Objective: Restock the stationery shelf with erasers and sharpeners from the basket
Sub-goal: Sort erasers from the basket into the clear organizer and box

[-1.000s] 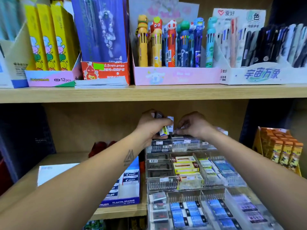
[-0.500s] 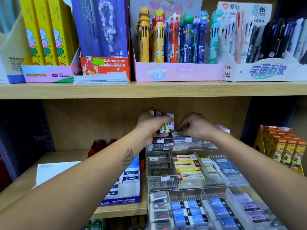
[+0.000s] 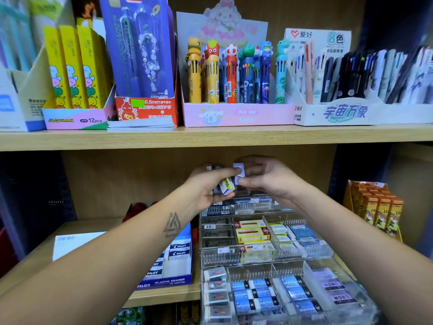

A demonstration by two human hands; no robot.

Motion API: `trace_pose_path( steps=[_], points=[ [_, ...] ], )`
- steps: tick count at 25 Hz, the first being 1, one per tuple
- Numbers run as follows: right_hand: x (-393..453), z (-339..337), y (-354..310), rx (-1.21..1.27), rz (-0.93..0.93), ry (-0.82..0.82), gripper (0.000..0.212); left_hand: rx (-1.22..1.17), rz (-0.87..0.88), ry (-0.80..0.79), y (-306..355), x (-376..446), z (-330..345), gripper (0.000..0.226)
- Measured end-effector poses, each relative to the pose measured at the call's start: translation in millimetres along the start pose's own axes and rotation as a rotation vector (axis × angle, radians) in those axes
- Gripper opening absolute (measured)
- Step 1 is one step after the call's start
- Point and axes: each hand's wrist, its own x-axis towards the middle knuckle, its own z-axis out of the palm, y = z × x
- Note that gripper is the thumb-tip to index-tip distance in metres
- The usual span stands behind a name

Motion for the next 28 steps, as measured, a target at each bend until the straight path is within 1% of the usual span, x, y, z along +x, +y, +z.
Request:
trace_pose_path(
  steps=[2,4,8,10,12,17,21,22,23,25,26,27,28],
  points=[
    [-1.6,-11.6,-4.8,-0.067,0.042,0.13,0.04,-0.045,-0.041,0.029,3.2,-2.0,-4.1,0.032],
    [-2.2,-23.5,-7.7,-0.248,0.086,0.199,0.029,-0.048,-0.065,0.047,5.6,-1.9,-9.1,0.024],
    [9.4,-31.7,0.4,-0.651,0.109,0.13,0.02,-0.011,-0.065,0.065,6.6,-0.3,-11.2,0.024],
    [14.4,-26.6,7.0,-0.77,0.108,0.068,0.02,-0.025,-0.058,0.063,5.7,-0.7,-10.0,0.025],
    [19.2,-20.1,12.4,-0.863,0.105,0.043,0.024,-0.039,-0.048,0.057,4.5,-0.4,-10.1,0.028],
    [30.6,-8.0,21.5,-0.926,0.101,0.036,0.025,-0.036,-0.044,0.057,1.5,0.8,-10.0,0.032],
    [27.8,-11.6,14.4,-0.872,0.123,-0.059,0.011,-0.048,-0.041,0.056,2.6,-0.8,-13.2,0.028],
    [26.0,-14.3,12.4,-0.879,0.132,-0.084,0.015,-0.052,-0.043,0.054,2.9,-1.4,-14.7,0.026],
    [25.0,-17.8,12.7,-0.89,0.138,-0.122,0.023,-0.052,-0.045,0.054,3.1,-1.5,-15.4,0.025],
    [22.2,-22.9,14.7,-0.901,0.173,-0.2,0.045,-0.038,-0.055,0.043,2.8,-0.8,-15.8,0.023],
    [21.4,-23.9,13.8,-0.914,0.195,-0.219,0.053,-0.029,-0.061,0.035,2.5,-0.4,-15.2,0.023],
    [20.8,-24.1,12.8,-0.914,0.203,-0.225,0.056,-0.021,-0.068,0.027,2.5,-0.7,-14.3,0.024],
    [18.0,-22.6,9.6,-0.885,0.198,-0.2,0.053,-0.014,-0.076,0.02,2.6,-1.2,-13.3,0.026]
  ],
)
